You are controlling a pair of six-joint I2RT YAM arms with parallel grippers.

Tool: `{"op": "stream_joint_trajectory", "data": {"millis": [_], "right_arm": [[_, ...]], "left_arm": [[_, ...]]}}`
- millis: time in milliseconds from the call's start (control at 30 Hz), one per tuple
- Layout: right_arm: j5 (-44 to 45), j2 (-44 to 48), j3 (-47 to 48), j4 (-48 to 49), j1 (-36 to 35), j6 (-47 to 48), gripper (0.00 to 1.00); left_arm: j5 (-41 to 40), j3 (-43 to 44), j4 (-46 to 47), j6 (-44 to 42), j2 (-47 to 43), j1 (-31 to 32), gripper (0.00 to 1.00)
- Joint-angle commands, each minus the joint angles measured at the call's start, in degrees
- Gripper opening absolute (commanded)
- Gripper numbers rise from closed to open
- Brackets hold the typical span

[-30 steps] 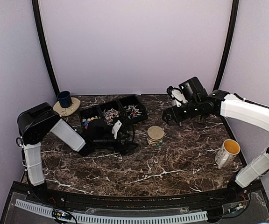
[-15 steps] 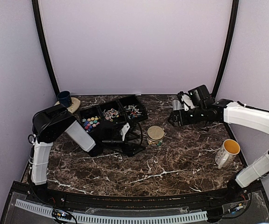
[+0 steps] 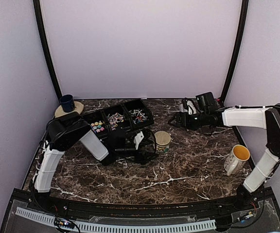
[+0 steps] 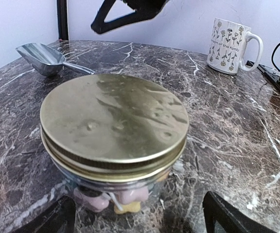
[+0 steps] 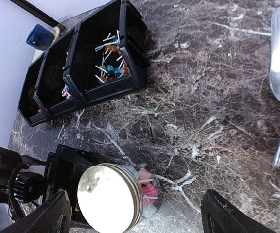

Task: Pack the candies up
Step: Hold the packing bottle at the center of the board.

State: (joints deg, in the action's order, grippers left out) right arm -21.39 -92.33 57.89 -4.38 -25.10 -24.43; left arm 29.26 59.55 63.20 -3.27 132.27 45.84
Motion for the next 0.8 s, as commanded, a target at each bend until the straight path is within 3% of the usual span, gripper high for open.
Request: {"op": "stream_joint_trajectory", "data": {"millis": [0,333,767], "right_arm": [[-5.3,-3.7,1.8,5.2,0.3,-2.3,0.92],[-10.9,-11.0,3.4,9.9,-0.2,-6.6,0.88],[-11.7,-16.0,7.8,6.6,-3.4,-4.3,0.87]], "left_arm": [[-2.7,1.9,1.4,-0.1,3.4,0.8,0.94],[-6.4,2.0,6.3,1.0,6.4,1.8,0.94],[-6.0,2.9,4.9,0.7,7.0,2.0,0.97]]}}
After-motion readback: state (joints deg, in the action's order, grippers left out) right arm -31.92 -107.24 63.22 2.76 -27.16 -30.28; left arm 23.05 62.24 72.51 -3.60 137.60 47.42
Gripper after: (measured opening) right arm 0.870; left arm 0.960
